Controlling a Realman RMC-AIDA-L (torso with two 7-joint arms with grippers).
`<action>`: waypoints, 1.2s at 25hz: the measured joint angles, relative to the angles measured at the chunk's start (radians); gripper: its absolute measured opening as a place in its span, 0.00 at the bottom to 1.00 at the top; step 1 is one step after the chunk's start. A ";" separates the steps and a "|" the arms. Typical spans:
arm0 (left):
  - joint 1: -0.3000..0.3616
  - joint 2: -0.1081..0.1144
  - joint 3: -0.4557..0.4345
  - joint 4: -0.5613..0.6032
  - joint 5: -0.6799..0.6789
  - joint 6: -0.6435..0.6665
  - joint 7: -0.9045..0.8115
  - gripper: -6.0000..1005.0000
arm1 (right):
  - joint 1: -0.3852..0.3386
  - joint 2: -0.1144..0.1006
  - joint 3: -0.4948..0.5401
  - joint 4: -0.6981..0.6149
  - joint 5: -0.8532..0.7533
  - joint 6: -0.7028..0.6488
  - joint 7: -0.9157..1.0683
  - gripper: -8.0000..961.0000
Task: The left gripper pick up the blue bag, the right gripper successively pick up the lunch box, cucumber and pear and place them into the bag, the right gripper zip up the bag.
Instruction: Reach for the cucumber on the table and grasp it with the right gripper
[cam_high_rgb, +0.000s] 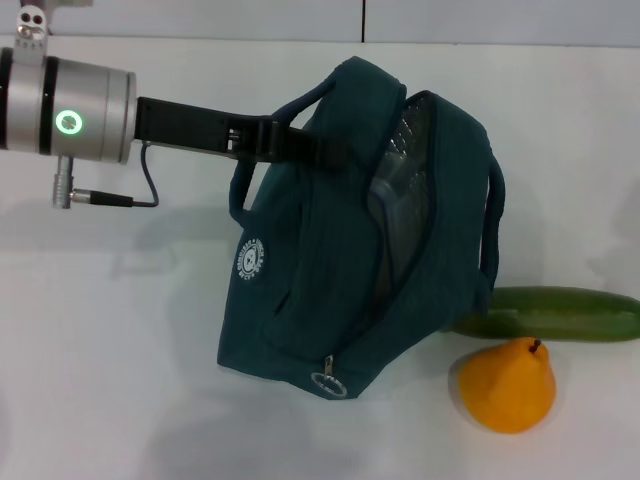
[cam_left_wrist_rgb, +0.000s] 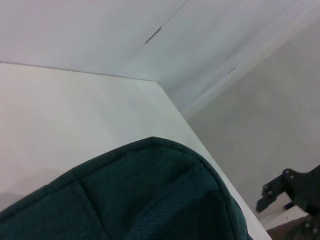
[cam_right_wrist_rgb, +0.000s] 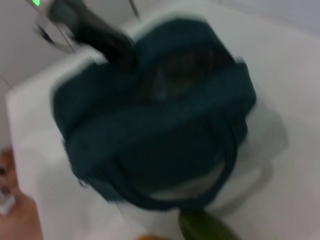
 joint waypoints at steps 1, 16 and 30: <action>0.000 -0.001 0.000 0.000 -0.002 -0.003 0.000 0.05 | 0.011 0.011 -0.012 -0.023 -0.036 0.000 0.016 0.65; -0.014 -0.006 0.006 -0.047 -0.021 -0.021 -0.004 0.05 | 0.142 0.128 -0.339 -0.165 -0.365 0.094 0.128 0.66; -0.019 -0.006 0.001 -0.048 -0.023 -0.041 0.004 0.05 | 0.163 0.165 -0.530 -0.085 -0.353 0.209 0.124 0.79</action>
